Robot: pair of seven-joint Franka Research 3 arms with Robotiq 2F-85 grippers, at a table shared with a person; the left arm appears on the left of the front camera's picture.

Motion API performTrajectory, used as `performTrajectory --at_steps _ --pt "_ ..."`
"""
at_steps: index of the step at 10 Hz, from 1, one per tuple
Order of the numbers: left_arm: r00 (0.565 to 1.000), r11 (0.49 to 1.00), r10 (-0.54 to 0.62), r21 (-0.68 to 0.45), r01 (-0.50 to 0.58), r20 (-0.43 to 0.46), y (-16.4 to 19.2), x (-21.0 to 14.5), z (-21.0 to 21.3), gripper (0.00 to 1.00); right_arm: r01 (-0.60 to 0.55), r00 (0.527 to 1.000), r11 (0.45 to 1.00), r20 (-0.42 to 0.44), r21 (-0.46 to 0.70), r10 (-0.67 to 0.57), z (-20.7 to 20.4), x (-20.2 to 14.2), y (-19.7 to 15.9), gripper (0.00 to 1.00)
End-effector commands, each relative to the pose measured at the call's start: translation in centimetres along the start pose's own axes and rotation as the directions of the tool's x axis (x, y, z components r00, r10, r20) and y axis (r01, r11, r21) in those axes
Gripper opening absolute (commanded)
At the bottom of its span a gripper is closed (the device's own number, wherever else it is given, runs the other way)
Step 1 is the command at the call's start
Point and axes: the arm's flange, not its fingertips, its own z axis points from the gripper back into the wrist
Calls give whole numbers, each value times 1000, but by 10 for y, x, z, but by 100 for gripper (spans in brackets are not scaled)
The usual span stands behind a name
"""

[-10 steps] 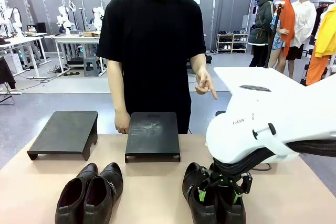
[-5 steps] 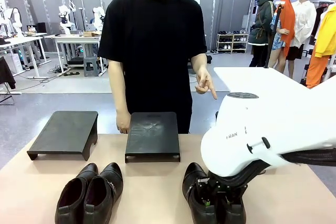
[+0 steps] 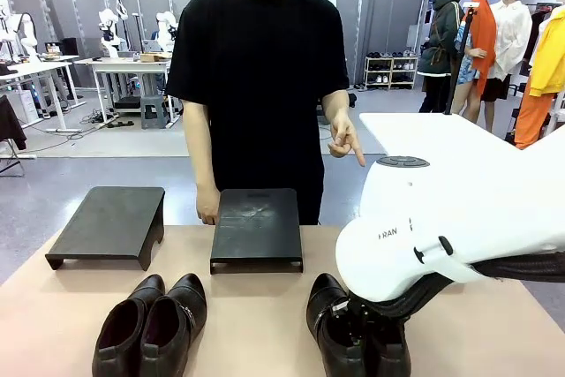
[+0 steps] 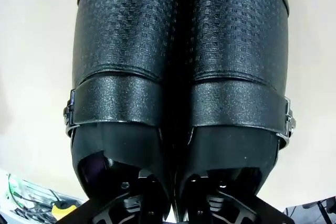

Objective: Place the shoes on the stand as instructed by the person.
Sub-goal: Pick up one pair of Shoes and place it on the Shoes Stand indicated by the person.

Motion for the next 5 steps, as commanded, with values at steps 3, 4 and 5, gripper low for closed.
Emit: performTrajectory --at_steps 3,4,5 --pt "1000 1000 -11 -13 11 -6 0 -1 2 100 42 994 999 100 -12 -41 20 -6 -5 0" --pt "1000 1000 -11 -13 11 -6 0 -1 2 100 22 993 1000 120 -10 -21 43 -9 -15 0" --pt "1000 1000 -11 -13 11 -6 0 -1 2 100 -2 989 1000 150 -2 3 66 -12 -25 0"
